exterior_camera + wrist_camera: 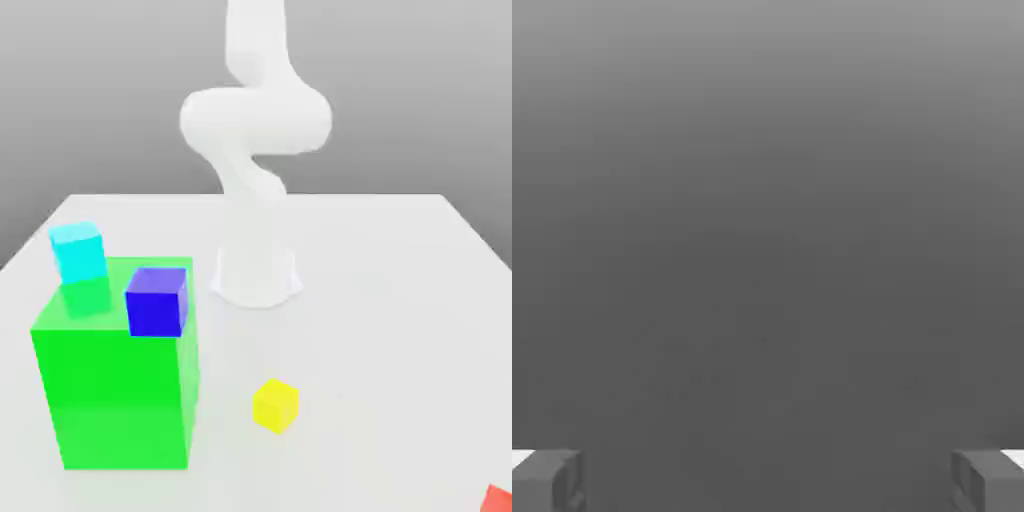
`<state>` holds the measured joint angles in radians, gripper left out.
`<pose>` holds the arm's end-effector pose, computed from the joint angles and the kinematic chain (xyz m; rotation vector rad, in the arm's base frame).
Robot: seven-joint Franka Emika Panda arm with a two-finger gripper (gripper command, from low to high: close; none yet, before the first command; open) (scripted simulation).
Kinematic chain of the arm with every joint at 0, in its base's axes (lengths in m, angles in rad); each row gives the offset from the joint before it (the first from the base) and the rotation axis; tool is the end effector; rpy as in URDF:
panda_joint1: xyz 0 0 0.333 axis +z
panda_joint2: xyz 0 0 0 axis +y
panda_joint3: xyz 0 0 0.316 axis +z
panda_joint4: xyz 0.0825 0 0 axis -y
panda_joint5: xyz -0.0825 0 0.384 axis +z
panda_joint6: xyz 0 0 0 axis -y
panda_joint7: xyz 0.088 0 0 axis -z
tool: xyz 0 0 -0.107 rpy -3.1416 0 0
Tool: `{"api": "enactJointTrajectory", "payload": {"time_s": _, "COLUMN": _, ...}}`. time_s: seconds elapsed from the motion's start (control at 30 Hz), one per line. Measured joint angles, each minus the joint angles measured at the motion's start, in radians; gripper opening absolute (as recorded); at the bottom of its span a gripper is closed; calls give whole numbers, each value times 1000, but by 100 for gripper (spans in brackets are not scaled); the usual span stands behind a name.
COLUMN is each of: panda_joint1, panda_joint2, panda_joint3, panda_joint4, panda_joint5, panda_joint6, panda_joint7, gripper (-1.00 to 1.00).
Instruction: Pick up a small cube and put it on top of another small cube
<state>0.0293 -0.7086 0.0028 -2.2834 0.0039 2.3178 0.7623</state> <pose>0.3783 0.0126 0.6883 -2.5122 0.9624 -0.9655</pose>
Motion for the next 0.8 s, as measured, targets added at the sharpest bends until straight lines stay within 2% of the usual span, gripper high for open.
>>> {"api": "enactJointTrajectory", "payload": {"time_s": 0.47, "panda_joint1": 137, "panda_joint2": 514, "panda_joint3": 48, "panda_joint4": 94, "panda_joint5": 14, "panda_joint6": 100, "panda_joint7": -205, "gripper": 0}}
{"api": "enactJointTrajectory", "payload": {"time_s": 0.8, "panda_joint1": 227, "panda_joint2": 877, "panda_joint3": 98, "panda_joint4": 159, "panda_joint5": -30, "panda_joint6": 171, "panda_joint7": -314, "gripper": 0}}
